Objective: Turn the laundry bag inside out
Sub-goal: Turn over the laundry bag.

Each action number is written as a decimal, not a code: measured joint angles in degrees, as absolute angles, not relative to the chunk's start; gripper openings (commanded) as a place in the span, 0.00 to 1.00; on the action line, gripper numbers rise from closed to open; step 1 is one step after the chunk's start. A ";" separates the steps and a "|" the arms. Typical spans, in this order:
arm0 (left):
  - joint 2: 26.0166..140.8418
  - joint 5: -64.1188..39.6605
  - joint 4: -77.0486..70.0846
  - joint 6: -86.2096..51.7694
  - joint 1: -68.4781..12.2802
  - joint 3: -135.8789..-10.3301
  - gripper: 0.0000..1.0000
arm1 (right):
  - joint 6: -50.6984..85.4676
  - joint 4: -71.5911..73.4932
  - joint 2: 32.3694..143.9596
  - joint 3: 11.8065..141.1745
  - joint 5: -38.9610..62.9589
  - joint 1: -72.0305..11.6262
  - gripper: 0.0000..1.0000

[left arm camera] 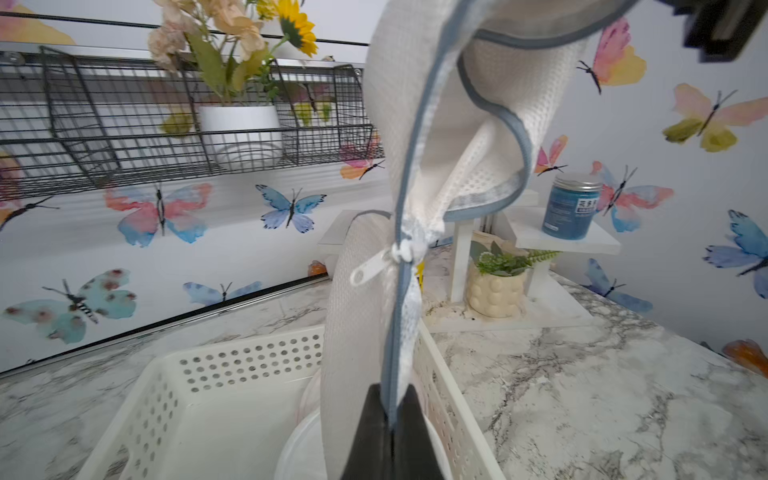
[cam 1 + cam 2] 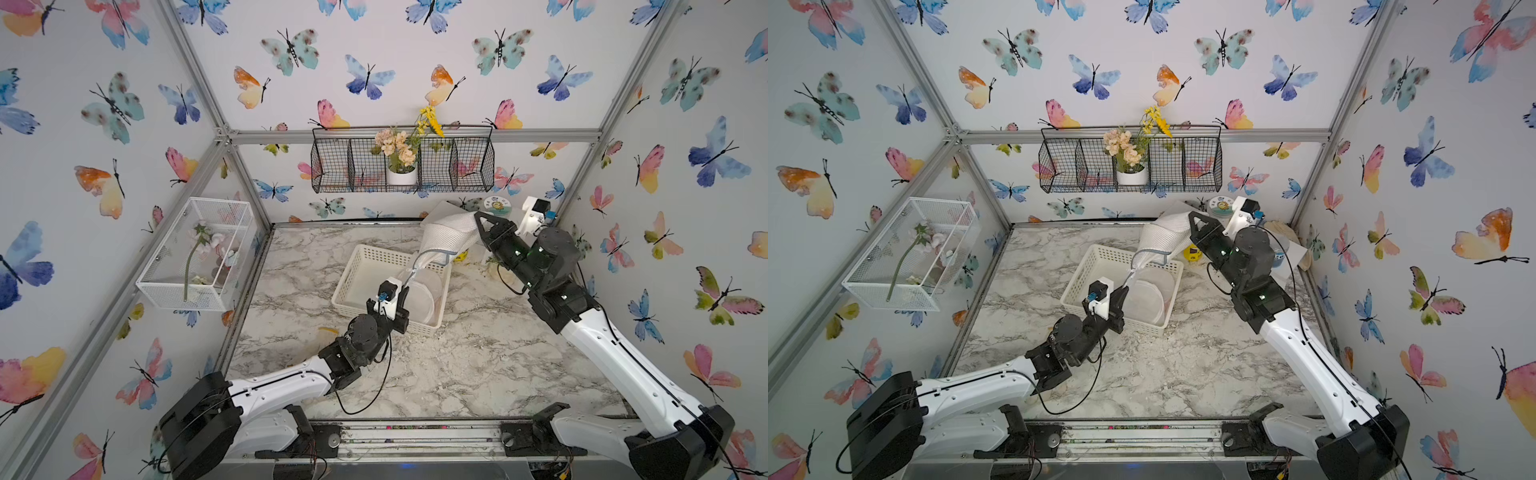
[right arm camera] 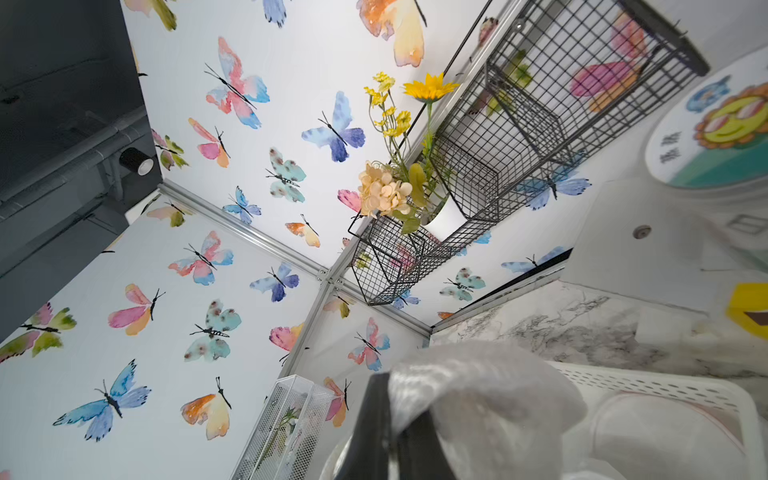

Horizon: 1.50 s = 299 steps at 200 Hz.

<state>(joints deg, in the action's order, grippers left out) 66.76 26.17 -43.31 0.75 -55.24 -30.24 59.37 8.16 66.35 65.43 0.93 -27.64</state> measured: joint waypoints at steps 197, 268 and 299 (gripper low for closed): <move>73.08 8.82 -42.54 25.06 -51.75 -48.21 1.00 | 75.90 26.72 71.46 63.16 11.00 -27.35 0.02; 84.09 19.05 -52.14 36.67 -51.68 -55.40 0.26 | 84.75 32.03 71.46 63.16 10.96 -27.35 0.02; 84.86 21.32 -55.86 39.68 -51.46 -56.36 0.00 | 87.13 33.71 71.31 63.00 9.47 -27.35 0.02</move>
<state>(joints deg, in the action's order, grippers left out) 84.86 21.32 -55.86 39.68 -51.46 -56.36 87.13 33.71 71.31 63.00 9.47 -27.35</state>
